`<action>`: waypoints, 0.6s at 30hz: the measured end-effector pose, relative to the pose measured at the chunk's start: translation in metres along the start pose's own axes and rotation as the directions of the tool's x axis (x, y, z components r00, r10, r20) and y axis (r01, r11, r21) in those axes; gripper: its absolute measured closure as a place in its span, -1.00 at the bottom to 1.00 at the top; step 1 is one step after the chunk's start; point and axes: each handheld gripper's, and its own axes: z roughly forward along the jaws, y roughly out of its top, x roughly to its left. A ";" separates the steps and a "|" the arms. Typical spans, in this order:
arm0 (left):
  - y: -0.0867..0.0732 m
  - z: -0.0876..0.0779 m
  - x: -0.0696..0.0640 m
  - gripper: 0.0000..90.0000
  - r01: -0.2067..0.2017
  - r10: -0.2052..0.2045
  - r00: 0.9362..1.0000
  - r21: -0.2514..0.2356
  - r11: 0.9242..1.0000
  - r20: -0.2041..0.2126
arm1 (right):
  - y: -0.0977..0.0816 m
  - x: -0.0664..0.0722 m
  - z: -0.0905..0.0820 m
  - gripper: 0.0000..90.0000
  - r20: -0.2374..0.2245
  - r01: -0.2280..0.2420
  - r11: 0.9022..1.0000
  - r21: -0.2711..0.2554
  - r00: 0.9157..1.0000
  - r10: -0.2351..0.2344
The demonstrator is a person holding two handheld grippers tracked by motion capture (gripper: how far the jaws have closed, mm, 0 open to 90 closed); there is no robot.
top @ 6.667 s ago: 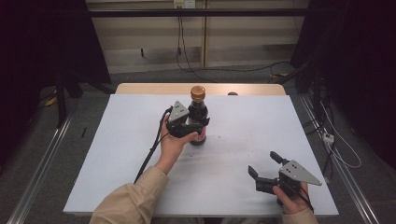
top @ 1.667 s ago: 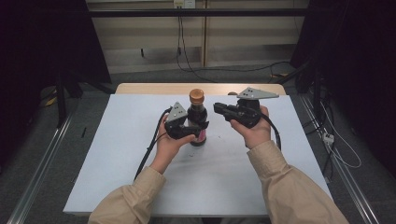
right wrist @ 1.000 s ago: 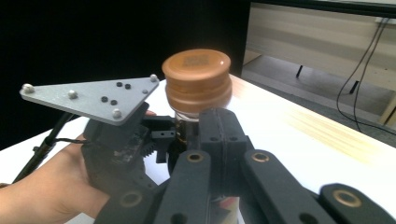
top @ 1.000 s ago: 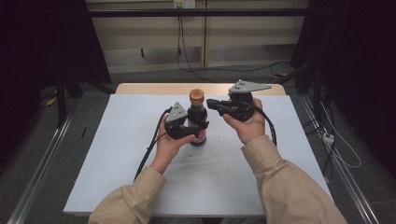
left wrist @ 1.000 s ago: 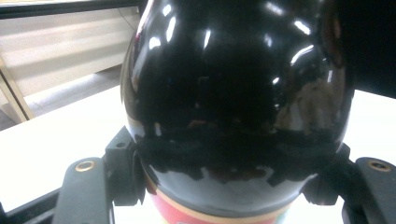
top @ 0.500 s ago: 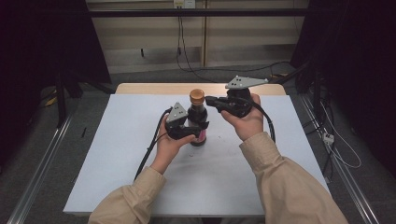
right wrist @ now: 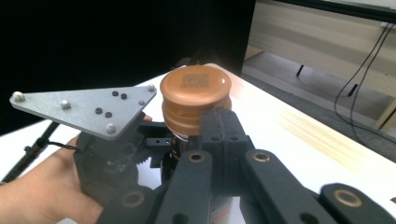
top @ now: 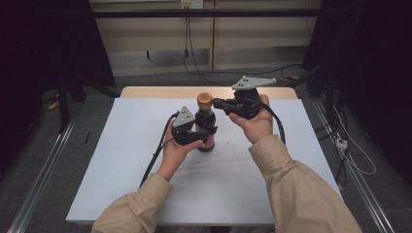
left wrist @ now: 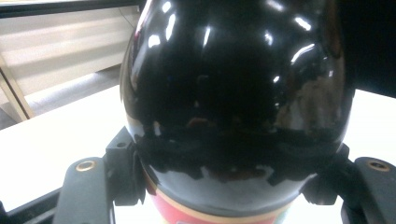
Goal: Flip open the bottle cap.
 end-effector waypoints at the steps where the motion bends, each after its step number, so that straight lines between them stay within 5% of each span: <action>1: 0.000 0.000 0.000 -0.31 -0.001 0.001 1.000 0.001 1.000 0.001 | 0.000 0.000 0.000 1.00 -0.001 0.006 1.000 0.000 1.000 -0.006; 18: -0.001 -0.001 0.000 -0.28 0.027 -0.027 1.000 0.000 1.000 -0.013 | 0.003 0.003 0.003 1.00 0.018 0.013 1.000 0.002 1.000 -0.013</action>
